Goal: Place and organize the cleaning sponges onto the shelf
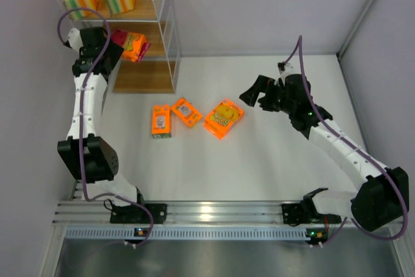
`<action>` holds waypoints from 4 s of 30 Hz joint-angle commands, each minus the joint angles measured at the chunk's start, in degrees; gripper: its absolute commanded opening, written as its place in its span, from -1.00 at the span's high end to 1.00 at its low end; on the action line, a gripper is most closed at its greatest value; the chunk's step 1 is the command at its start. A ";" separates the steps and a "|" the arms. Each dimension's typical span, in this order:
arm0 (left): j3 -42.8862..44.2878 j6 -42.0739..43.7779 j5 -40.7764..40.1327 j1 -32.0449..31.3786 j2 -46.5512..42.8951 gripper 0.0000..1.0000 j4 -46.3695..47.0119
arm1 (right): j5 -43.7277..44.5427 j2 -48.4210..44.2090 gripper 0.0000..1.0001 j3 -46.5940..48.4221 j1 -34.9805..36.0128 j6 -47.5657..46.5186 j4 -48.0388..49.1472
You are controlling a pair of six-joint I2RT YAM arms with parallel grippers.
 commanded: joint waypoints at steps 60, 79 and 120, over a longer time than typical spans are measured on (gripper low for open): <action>-16.40 30.89 -12.08 -11.02 -5.90 -0.38 24.22 | -3.70 0.25 -0.99 2.48 -0.86 -1.85 -0.85; -17.71 34.94 -9.79 -3.73 -6.25 -0.20 28.43 | -3.70 0.69 -0.99 1.95 -0.77 -0.97 -0.49; -21.13 26.93 1.89 5.33 -13.18 -0.31 31.86 | -3.44 3.59 -0.99 3.10 0.02 0.35 0.56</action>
